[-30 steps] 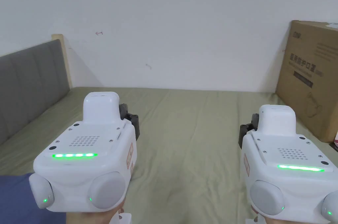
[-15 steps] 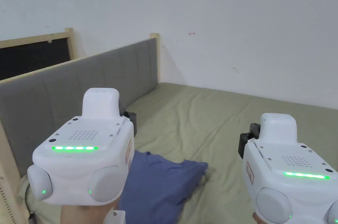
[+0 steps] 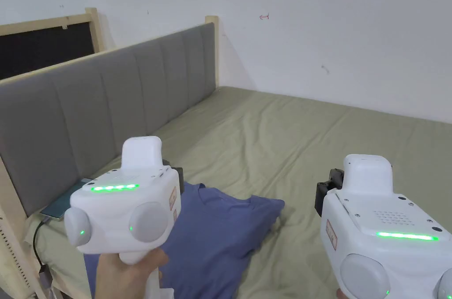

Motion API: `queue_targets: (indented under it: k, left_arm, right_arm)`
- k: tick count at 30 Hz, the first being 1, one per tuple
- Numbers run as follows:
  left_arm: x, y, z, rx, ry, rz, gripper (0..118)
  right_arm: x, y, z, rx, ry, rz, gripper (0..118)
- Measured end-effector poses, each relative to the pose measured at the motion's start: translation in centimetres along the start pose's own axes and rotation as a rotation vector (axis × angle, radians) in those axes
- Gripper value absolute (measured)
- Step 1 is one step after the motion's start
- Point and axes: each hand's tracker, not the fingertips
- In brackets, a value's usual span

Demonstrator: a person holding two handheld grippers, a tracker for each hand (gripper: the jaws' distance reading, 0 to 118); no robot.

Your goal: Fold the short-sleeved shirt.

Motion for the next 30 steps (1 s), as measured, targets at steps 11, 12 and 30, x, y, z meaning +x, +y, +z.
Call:
queue_targets:
  k: [11,12,30]
  left_arm:
    - [3.3,-9.9,-15.2,-0.459,-0.055,0.005,110]
    - [3.6,-10.6,-16.2,-0.499,-0.062,0.009,110]
    - [2.2,-10.5,-19.3,-0.609,-0.074,0.092,8]
  right_arm:
    - [2.6,-3.6,-4.4,-0.148,-0.052,-0.028,0]
    - [2.9,-3.9,-4.7,-0.159,-0.054,-0.031,0]
    - [5.7,-6.4,-6.5,-0.258,-0.076,-0.123,0]
